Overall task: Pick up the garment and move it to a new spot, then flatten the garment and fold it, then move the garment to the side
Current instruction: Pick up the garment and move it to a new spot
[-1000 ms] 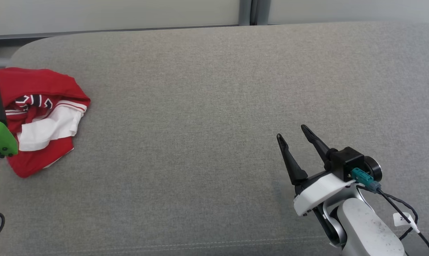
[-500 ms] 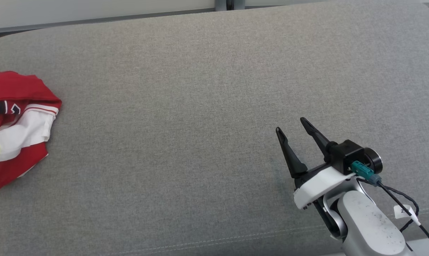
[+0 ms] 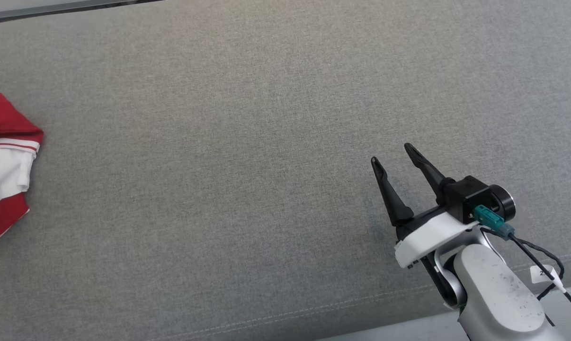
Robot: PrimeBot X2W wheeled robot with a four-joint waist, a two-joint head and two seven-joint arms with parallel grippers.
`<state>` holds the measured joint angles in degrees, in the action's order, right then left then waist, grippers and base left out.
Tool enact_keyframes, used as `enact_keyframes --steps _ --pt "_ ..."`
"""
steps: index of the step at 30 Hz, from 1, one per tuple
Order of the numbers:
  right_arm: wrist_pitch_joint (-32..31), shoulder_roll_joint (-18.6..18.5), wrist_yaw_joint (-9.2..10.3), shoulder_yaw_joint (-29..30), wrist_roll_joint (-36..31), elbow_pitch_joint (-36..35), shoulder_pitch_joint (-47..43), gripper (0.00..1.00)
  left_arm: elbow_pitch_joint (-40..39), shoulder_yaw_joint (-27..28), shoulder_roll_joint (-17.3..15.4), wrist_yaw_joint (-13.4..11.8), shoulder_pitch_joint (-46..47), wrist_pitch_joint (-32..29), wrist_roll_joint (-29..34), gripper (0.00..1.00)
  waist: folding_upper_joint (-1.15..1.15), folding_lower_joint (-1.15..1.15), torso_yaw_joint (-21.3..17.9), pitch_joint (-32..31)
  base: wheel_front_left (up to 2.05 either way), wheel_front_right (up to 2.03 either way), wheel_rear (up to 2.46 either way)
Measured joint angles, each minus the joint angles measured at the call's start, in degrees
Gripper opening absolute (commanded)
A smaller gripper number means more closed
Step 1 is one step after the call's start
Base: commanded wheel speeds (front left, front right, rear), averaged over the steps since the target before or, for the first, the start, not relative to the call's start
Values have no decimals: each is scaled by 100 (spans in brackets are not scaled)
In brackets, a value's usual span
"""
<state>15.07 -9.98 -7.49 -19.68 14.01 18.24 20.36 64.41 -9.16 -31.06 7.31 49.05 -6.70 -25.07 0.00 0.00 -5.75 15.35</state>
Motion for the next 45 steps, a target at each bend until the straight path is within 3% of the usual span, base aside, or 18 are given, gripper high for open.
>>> enact_keyframes --steps 2,4,5,6,7,26,45 --pt "0 -12 0 12 -1 -8 2 100 87 -51 -29 1 47 -2 21 100 0 0 -32 47 0 0 0" --pt "0 -13 0 21 -4 -16 2 100 160 -73 -49 1 87 33 20 36 0 0 -57 84 0 0 0" --pt "0 -11 0 27 -9 -20 2 100 192 -87 -52 1 106 74 18 36 0 0 -64 100 0 0 0" --pt "0 -11 0 47 -16 -21 2 100 255 -124 -51 3 135 132 18 12 0 0 -65 122 0 0 0" --pt "0 -8 0 54 -27 -21 2 100 272 -141 -51 5 148 181 18 0 0 0 -58 129 0 0 0" --pt "0 160 0 79 1 108 16 100 -169 -634 -9 7 590 1524 100 0 0 0 134 -201 0 0 0" --pt "0 399 0 222 55 151 -99 100 -2290 -1664 545 -2 593 1727 15 0 0 0 -96 -602 0 0 0"
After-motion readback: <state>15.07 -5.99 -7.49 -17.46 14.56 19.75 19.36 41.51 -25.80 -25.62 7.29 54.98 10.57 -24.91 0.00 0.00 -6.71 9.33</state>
